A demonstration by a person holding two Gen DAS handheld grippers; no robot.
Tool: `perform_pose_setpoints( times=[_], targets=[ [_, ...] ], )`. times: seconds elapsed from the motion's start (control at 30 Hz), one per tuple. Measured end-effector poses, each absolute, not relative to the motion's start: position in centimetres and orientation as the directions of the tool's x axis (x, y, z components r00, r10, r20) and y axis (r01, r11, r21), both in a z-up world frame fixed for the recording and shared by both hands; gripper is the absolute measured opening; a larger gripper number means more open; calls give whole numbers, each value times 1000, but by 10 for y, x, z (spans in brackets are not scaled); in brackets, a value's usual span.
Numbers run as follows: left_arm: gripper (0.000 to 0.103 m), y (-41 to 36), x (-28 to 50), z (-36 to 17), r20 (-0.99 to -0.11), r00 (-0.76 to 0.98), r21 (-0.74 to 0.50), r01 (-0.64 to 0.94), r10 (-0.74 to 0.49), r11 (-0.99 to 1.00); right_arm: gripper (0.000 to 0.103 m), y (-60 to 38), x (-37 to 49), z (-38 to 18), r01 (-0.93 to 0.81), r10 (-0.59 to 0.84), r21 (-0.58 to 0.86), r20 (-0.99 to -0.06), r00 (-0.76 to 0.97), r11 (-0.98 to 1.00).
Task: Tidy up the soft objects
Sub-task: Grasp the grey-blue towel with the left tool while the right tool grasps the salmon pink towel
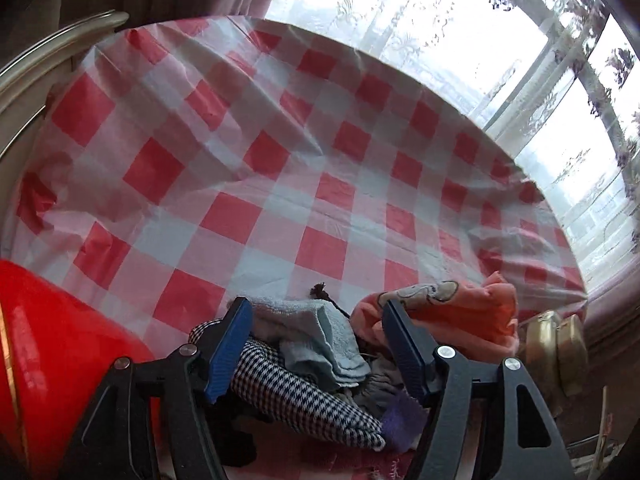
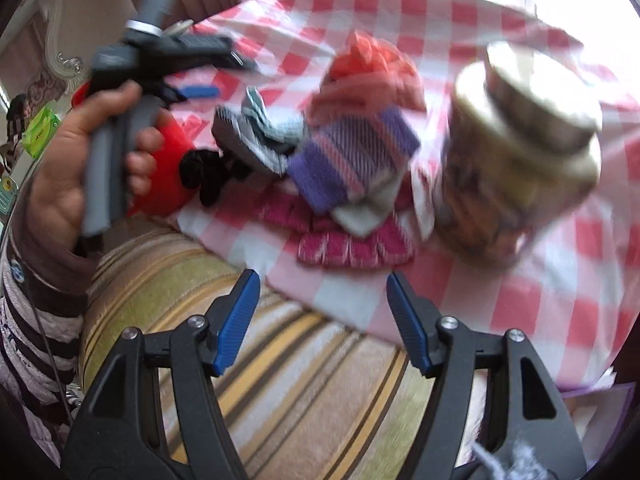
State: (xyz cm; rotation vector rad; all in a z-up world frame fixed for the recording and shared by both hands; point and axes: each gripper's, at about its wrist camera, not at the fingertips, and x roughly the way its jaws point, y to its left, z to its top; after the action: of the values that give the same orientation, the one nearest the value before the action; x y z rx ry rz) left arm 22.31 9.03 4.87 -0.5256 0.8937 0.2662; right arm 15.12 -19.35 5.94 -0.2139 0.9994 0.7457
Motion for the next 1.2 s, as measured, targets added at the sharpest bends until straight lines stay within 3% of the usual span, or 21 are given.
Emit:
perform_pose_setpoints(
  times=[0.27, 0.4, 0.57, 0.93, 0.97, 1.0, 1.03, 1.2],
  targets=[
    [66, 92, 235, 6, -849, 526, -232, -467, 57, 854, 82, -150, 181, 107, -704, 446, -12, -766, 464, 710],
    [34, 90, 228, 1, -837, 547, -247, -433, 35, 867, 83, -123, 218, 113, -690, 419, -42, -768, 485, 723],
    [17, 93, 214, 13, -778, 628, -319, -390, -4, 864, 83, -93, 263, 105, -669, 353, -94, -791, 499, 737],
    [15, 83, 198, 45, -642, 766, -379, -271, -40, 885, 82, -58, 320, 57, -676, 289, -57, -876, 387, 735],
    [14, 83, 196, 48, -629, 776, -385, -262, -43, 885, 68, -57, 321, 55, -675, 291, -49, -878, 381, 736],
    [14, 83, 195, 50, -619, 784, -389, -255, -46, 885, 29, -57, 323, 51, -677, 291, -37, -884, 365, 735],
    [14, 82, 193, 52, -608, 793, -394, -246, -50, 885, 13, -57, 324, 47, -676, 290, -16, -896, 337, 736],
    [14, 82, 184, 60, -569, 821, -405, -231, -46, 884, 11, -64, 309, 70, -685, 370, 24, -855, 364, 729]
  ],
)
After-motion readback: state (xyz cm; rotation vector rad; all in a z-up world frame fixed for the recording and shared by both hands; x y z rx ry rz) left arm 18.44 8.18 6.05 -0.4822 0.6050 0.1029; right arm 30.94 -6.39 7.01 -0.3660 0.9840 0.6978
